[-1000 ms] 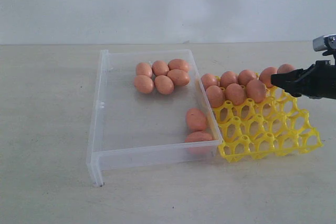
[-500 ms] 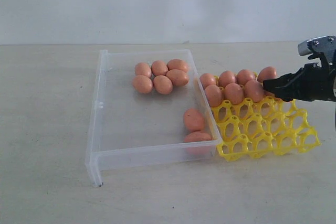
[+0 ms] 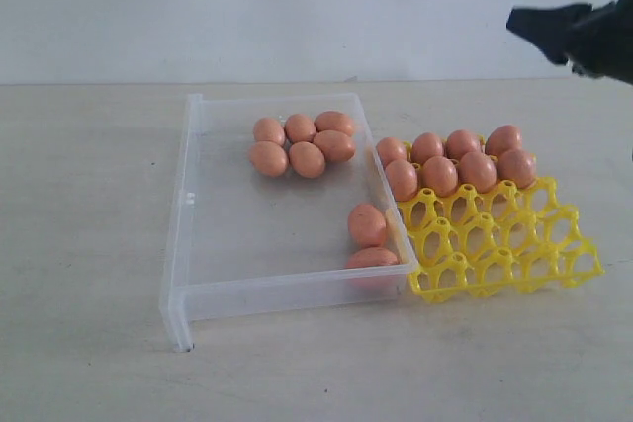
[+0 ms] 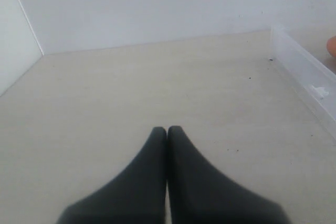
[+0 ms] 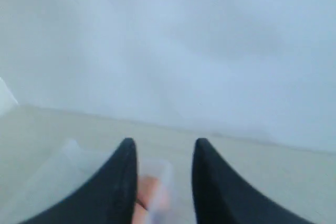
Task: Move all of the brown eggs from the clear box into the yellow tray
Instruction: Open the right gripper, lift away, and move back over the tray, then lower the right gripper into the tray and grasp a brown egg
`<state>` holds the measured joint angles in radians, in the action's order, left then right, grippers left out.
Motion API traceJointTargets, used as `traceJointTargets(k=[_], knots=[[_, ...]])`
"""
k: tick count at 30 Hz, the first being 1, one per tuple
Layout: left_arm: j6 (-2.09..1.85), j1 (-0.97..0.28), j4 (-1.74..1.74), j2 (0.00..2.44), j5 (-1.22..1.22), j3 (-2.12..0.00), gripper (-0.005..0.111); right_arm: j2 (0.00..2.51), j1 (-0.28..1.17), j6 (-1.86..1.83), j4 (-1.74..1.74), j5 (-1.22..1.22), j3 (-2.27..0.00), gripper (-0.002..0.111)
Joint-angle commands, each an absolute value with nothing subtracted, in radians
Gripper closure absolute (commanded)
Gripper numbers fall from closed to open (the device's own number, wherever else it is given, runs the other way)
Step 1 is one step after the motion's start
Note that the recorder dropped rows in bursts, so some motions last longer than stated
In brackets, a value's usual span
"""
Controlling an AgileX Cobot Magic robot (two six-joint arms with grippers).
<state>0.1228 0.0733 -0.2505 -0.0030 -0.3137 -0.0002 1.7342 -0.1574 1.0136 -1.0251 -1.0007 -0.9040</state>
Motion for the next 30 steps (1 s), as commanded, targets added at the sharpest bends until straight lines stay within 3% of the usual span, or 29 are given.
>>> traceJointTargets(k=[1, 3, 5, 8, 11, 14, 20, 28, 29, 30], knots=[[0.126, 0.069, -0.252, 0.000, -0.311, 0.000, 0.111, 1.610, -0.011, 1.074, -1.067, -1.060, -0.902, 0.108], [0.126, 0.069, -0.252, 0.000, -0.311, 0.000, 0.111, 1.573, 0.102, 0.986, -1.106, -0.990, -0.902, 0.108], [0.126, 0.069, -0.252, 0.000, -0.311, 0.000, 0.111, 1.551, 0.255, 0.879, -1.190, -0.736, -0.927, 0.108], [0.126, 0.069, -0.252, 0.000, -0.311, 0.000, 0.111, 1.569, 0.530, 0.816, -1.232, 0.058, -1.011, 0.108], [0.126, 0.069, -0.252, 0.000, -0.311, 0.000, 0.111, 1.667, 0.678, 0.715, -1.241, 0.610, -1.154, 0.108], [0.126, 0.069, -0.252, 0.000, -0.311, 0.000, 0.111, 1.758, 0.698, 0.526, -1.075, 0.682, -1.322, 0.108], [0.126, 0.069, -0.252, 0.000, -0.311, 0.000, 0.111, 1.955, 0.677, -0.158, -0.143, 0.819, -1.729, 0.108], [0.126, 0.069, -0.252, 0.000, -0.311, 0.000, 0.111, 2.299, 0.668, -0.207, -0.012, 0.965, -2.147, 0.108], [0.126, 0.069, -0.252, 0.000, -0.311, 0.000, 0.111, 2.315, 0.668, -0.209, -0.016, 0.969, -2.159, 0.106], [0.126, 0.069, -0.252, 0.000, -0.311, 0.000, 0.111, 2.344, 0.668, -0.209, -0.017, 0.982, -2.175, 0.096]])
